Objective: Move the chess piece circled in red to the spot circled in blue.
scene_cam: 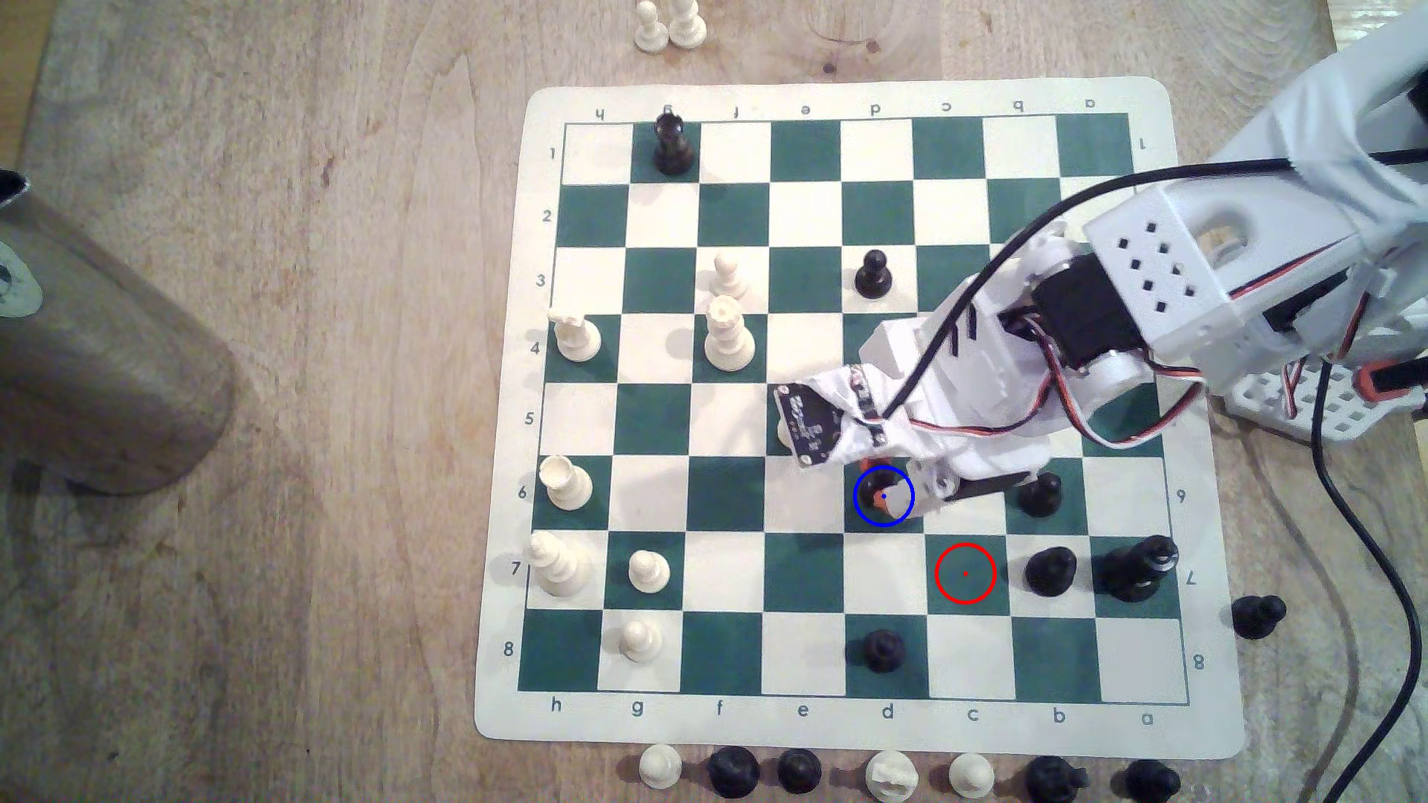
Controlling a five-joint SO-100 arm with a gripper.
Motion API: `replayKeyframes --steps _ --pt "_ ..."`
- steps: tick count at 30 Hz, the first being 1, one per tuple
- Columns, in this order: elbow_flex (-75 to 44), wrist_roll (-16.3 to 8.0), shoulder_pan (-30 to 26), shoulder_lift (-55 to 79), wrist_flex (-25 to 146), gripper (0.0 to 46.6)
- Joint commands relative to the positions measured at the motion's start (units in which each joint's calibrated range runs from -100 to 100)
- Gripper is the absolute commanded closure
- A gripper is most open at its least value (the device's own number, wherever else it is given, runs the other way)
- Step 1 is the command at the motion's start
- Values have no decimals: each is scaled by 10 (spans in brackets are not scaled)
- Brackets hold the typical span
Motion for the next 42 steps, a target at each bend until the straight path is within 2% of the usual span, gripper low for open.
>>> replayKeyframes --steps 1,19,20,22,24,33,42 --pt "-55 1 3 6 -15 463" --pt "-56 4 2 50 -26 460" --pt "-56 5 3 51 -26 432" --pt "-56 7 4 52 -18 343" --pt "-45 9 2 38 -9 290" --pt "-39 6 -15 -50 59 262" --pt "-37 6 -24 -105 107 263"
